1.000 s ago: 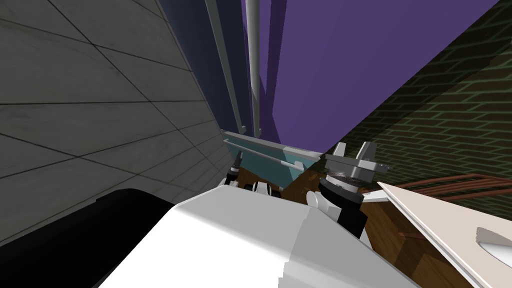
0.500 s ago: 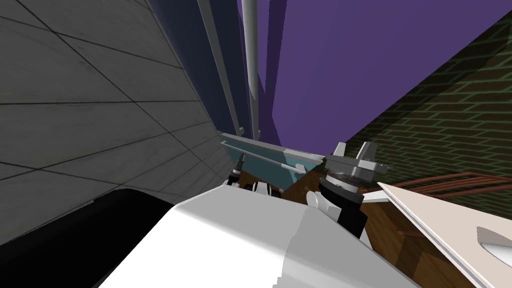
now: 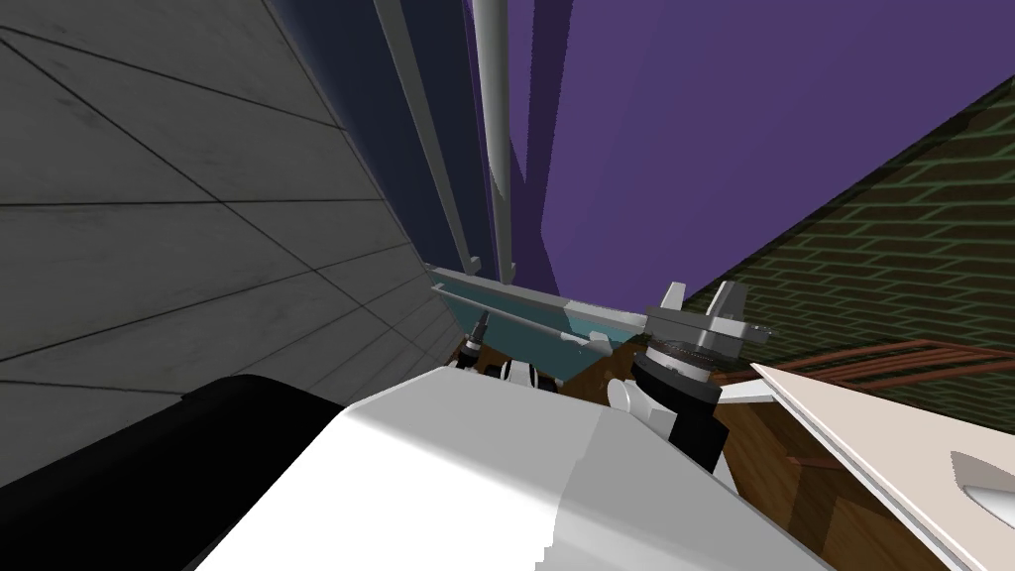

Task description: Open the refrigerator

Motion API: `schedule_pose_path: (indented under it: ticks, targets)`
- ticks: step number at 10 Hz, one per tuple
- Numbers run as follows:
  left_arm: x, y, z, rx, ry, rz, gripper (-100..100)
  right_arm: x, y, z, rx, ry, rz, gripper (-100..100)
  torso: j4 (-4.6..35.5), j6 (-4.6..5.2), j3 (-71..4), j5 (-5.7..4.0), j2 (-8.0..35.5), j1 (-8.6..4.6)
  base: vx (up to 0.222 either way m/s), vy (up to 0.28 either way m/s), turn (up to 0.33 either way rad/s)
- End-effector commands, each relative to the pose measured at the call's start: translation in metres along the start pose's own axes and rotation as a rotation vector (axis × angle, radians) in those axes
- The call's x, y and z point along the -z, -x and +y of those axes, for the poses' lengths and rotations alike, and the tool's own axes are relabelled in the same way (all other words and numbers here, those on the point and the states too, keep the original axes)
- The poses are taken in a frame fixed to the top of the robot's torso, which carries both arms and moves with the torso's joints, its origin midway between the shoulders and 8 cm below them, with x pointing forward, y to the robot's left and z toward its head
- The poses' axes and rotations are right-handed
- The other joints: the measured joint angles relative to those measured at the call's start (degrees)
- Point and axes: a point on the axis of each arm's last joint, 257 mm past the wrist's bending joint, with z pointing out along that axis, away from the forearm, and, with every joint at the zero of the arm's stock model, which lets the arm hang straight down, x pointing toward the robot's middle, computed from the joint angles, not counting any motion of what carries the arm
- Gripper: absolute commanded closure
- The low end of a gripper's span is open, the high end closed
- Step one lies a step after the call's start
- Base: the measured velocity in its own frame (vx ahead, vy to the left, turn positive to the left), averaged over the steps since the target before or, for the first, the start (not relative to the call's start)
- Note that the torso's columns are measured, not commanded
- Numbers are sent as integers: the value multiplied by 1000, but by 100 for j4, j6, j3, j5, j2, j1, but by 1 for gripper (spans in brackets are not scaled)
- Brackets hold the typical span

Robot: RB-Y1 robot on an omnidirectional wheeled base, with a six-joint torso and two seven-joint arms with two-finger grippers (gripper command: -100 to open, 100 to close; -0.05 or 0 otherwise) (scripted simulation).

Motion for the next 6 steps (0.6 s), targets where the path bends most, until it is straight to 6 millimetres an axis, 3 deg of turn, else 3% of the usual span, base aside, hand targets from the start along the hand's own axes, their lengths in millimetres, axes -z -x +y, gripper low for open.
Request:
schedule_pose_path:
  ticks: [1, 6]
  targets:
    - [7, -13, 9, 6, 15, 18, -100, 0, 0, 0, 0, 0, 0, 0, -1, -3, -1, -1, 0, 0, 51, 17, -47]
    - [12, -27, 15, 19, 27, 28, -100, 0, 0, 0, 0, 0, 0, 0, 1, -5, 2, -1, 6, 2, 41, 15, -27]
